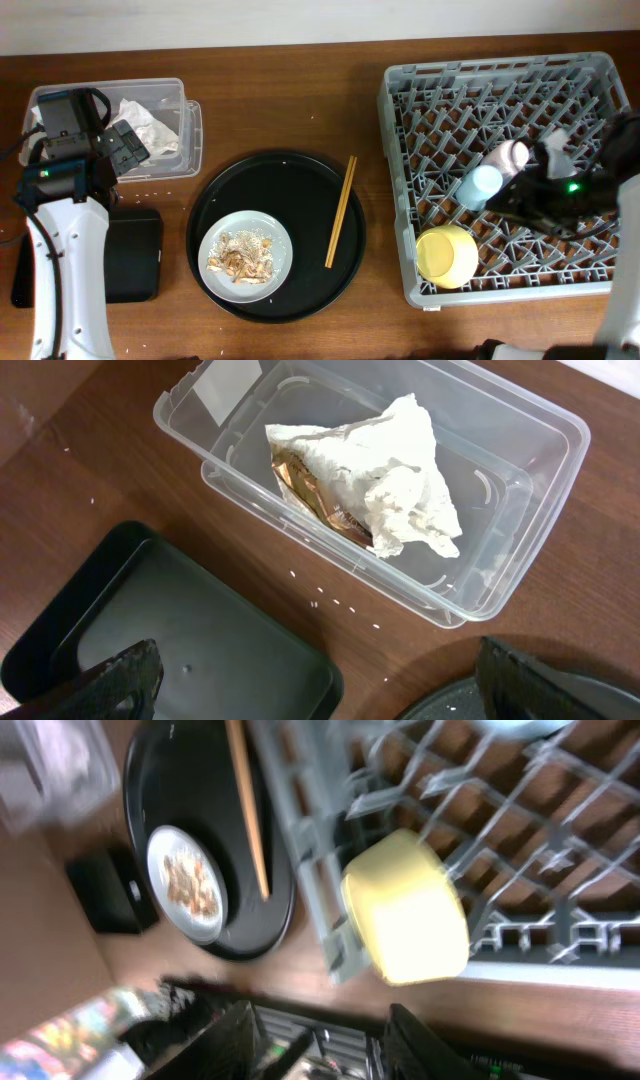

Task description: Sort waste into correct bins and load items into the dishwasher rack

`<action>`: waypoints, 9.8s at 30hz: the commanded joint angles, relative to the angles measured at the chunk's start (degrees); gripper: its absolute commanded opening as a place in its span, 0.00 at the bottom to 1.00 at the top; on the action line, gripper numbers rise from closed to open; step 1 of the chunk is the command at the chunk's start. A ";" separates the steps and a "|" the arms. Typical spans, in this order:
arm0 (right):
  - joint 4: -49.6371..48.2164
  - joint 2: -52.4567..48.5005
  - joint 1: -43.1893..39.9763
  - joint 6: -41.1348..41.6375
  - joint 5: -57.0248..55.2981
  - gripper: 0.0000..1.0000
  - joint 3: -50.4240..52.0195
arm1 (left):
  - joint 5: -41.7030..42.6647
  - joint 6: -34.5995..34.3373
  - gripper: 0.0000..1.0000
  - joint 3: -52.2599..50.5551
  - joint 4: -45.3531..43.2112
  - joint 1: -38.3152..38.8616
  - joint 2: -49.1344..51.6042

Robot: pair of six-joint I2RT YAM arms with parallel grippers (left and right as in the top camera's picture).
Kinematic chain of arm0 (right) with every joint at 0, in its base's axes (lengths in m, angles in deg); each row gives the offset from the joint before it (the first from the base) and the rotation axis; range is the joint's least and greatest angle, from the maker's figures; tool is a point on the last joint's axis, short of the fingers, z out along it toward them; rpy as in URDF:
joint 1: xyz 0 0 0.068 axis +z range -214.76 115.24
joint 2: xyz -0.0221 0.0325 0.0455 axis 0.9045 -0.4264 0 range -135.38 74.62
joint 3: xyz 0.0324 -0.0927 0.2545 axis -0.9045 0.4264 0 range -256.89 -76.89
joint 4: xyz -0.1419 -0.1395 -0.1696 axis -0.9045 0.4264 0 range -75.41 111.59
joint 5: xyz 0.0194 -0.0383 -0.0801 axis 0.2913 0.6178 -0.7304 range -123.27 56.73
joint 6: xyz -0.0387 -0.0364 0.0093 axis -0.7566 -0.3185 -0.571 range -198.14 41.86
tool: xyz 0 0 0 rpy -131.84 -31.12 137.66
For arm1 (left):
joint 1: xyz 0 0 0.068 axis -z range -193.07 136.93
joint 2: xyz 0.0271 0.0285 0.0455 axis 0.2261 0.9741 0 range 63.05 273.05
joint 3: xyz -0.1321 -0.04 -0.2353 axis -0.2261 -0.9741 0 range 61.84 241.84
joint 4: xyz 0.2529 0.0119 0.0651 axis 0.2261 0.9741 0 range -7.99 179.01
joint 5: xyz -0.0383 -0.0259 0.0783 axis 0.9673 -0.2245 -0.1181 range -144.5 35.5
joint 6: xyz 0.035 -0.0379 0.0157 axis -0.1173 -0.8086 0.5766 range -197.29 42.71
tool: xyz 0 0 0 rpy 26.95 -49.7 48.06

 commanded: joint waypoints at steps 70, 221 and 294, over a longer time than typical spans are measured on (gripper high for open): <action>-22.05 6.51 26.67 47.36 -56.68 0.99 16.65 | -0.59 0.26 0.99 0.26 -0.07 -0.39 0.09; -22.25 6.51 15.04 47.34 -51.19 0.99 16.68 | 26.99 1.55 0.99 0.35 3.04 22.99 16.57; -49.37 -16.70 62.73 56.59 -30.45 0.98 17.09 | 26.82 -2.80 0.99 5.09 23.91 -16.52 4.59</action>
